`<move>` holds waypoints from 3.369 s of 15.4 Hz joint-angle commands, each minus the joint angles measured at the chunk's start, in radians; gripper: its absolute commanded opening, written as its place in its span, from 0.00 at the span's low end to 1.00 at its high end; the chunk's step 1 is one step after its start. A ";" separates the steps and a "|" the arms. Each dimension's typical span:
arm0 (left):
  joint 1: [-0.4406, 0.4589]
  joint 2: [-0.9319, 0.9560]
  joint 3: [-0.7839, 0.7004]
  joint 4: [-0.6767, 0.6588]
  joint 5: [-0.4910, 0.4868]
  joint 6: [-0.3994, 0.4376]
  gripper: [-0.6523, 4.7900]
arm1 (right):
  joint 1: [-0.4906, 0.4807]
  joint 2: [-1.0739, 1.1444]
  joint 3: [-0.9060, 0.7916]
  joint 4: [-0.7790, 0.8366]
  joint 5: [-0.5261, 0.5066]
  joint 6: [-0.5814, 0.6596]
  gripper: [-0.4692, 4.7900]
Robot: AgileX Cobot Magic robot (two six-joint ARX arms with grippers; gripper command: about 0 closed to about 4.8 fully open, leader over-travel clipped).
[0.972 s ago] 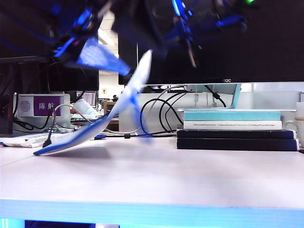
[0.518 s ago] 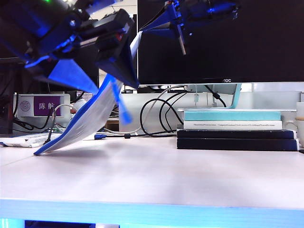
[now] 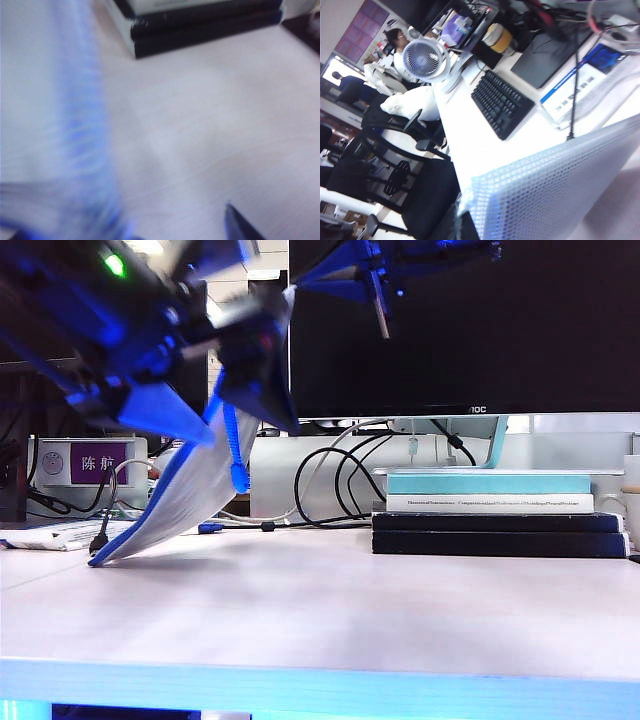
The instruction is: Pick up the transparent plastic file bag with a blue zipper and open its zipper.
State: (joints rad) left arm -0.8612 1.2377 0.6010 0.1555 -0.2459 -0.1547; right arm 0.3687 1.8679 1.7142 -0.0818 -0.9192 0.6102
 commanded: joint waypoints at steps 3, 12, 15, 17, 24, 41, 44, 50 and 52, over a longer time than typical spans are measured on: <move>0.006 0.074 0.001 0.018 -0.001 0.010 0.11 | 0.007 -0.026 0.008 0.008 -0.024 0.003 0.09; 0.006 -0.048 0.001 -0.100 -0.042 0.103 0.11 | -0.068 -0.026 0.008 -0.103 -0.024 -0.153 0.09; 0.006 -0.196 0.001 -0.156 -0.062 0.142 0.11 | -0.133 -0.026 0.008 -0.188 -0.023 -0.274 0.09; 0.010 -0.294 0.002 -0.177 -0.076 0.182 0.11 | -0.166 -0.026 0.008 -0.260 -0.027 -0.379 0.65; 0.079 -0.418 0.032 -0.267 0.018 0.278 0.11 | -0.159 -0.047 0.008 -0.609 -0.201 -0.919 0.81; 0.241 -0.375 0.185 -0.243 0.431 0.294 0.11 | 0.247 -0.111 0.008 -0.935 0.005 -1.451 0.81; 0.240 -0.375 0.185 -0.211 0.493 0.272 0.11 | 0.269 -0.111 0.008 -0.890 0.046 -1.445 0.74; 0.240 -0.375 0.185 -0.208 0.497 0.268 0.11 | 0.268 -0.111 0.008 -0.812 0.073 -1.361 0.09; 0.245 -0.375 0.185 -0.243 0.447 0.293 0.11 | 0.265 -0.112 0.008 -0.812 0.085 -1.335 0.09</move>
State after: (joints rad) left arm -0.6201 0.8658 0.7795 -0.0910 0.2214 0.1204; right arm 0.6346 1.7630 1.7172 -0.9028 -0.8352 -0.7364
